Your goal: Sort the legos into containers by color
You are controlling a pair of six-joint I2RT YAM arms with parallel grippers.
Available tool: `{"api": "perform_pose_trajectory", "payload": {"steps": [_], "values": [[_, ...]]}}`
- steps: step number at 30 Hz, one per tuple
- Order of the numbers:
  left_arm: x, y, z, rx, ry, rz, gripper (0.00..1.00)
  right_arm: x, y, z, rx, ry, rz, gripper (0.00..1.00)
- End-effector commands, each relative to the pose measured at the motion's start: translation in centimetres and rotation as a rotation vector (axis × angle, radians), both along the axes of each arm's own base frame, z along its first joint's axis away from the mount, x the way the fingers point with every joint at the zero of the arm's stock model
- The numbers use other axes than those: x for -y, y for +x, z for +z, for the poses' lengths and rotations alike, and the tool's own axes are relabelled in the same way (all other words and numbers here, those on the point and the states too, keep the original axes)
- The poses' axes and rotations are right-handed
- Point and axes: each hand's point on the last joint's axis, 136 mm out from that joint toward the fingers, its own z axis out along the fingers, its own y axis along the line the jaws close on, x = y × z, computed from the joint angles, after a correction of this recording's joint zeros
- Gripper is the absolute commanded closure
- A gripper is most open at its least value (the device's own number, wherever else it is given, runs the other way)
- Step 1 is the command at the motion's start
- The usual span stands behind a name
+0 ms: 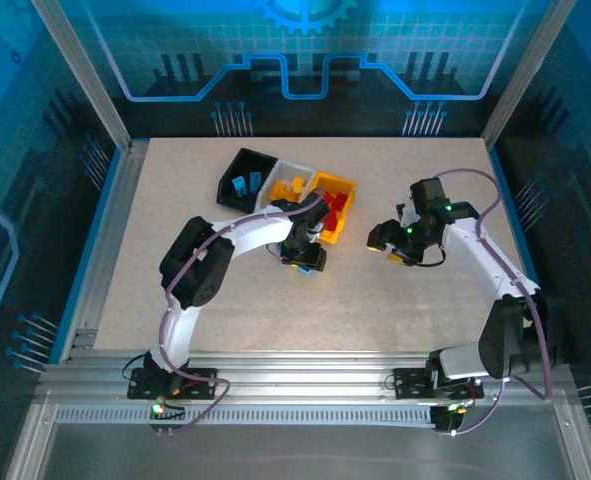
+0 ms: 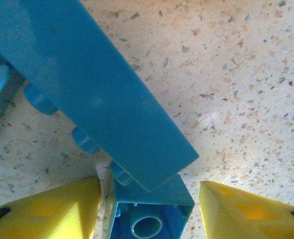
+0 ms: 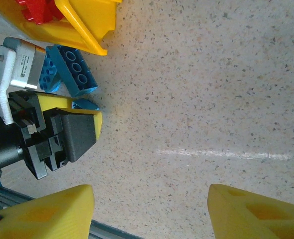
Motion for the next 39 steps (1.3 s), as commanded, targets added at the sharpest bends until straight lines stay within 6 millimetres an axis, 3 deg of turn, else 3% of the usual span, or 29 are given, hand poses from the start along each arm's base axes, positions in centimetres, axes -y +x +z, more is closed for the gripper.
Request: {"api": "perform_pose_trajectory", "payload": {"steps": [1, 12, 17, 21, 25, 30, 34, 39], "values": [[-1.0, -2.4, -1.1, -0.074, 0.083, -0.032, 0.47, -0.1, 0.0, 0.2, 0.005, 0.017, -0.011, 0.36], [-2.7, -2.9, -1.7, -0.082, 0.164, -0.022, 0.65, 0.5, -0.5, 0.5, 0.022, -0.004, -0.032, 0.36], [-3.5, -2.8, 0.6, -0.056, 0.123, 0.035, 0.67, 0.3, -0.3, 0.5, 0.022, 0.007, -0.035, 0.36], [-5.3, -1.5, 3.3, -0.041, 0.025, 0.162, 0.67, -0.1, 0.1, 0.1, 0.015, 0.013, -0.026, 0.36], [-8.0, 1.7, 7.5, -0.011, -0.15, 0.343, 0.67, -0.7, 0.4, -0.4, 0.007, 0.013, -0.004, 0.36], [-12.0, 7.3, 12.0, 0.047, -0.303, 0.516, 0.65, -1.7, 0.7, -0.9, -0.001, 0.015, 0.013, 0.36], [-15.4, 12.3, 13.9, 0.083, -0.372, 0.635, 0.64, -1.8, 0.4, -0.8, 0.0, -0.002, 0.022, 0.36], [-18.5, 18.1, 14.4, 0.122, -0.4, 0.736, 0.64, -1.3, -0.9, -0.8, -0.004, -0.033, 0.018, 0.36]]}}
